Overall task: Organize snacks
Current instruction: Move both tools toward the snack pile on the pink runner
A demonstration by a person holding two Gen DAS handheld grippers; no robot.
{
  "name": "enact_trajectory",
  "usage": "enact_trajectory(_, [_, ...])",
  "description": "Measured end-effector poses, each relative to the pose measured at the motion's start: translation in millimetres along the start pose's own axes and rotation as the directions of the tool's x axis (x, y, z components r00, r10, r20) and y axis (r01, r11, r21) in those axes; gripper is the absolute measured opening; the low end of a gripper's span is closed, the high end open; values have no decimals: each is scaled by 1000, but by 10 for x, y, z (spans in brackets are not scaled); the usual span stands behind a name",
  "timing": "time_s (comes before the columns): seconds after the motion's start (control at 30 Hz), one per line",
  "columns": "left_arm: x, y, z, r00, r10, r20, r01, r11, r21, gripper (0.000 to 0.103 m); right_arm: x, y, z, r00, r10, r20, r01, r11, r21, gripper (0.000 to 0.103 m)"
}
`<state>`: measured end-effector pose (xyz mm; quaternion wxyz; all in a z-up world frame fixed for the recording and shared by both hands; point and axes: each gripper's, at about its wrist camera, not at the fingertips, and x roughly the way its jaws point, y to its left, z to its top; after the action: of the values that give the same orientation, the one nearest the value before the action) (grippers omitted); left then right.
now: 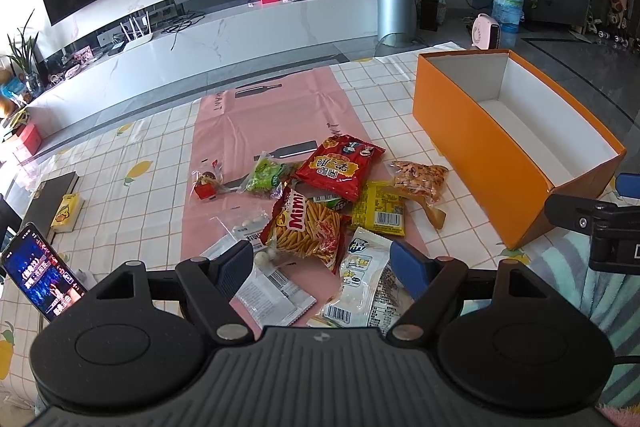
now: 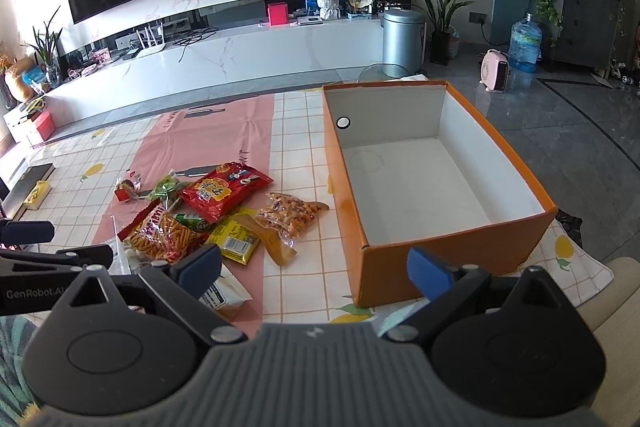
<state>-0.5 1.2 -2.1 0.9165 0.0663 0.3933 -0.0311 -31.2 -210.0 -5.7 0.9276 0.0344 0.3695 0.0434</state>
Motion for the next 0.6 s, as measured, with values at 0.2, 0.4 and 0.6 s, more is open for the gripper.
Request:
enact_trajectory(0.2, [41, 66, -3, 1000, 1, 4, -1, 1000, -10, 91, 7, 23, 12, 1000, 10, 14, -10, 1000, 6, 96])
enact_trajectory(0.4, [59, 122, 5, 1000, 1, 28, 0, 1000, -25, 91, 47, 77, 28, 999, 25, 22, -25, 1000, 0, 93])
enact_trajectory(0.6, [85, 178, 6, 1000, 12, 24, -11, 1000, -27, 91, 98, 146, 28, 998, 65, 1, -65, 998, 5, 84])
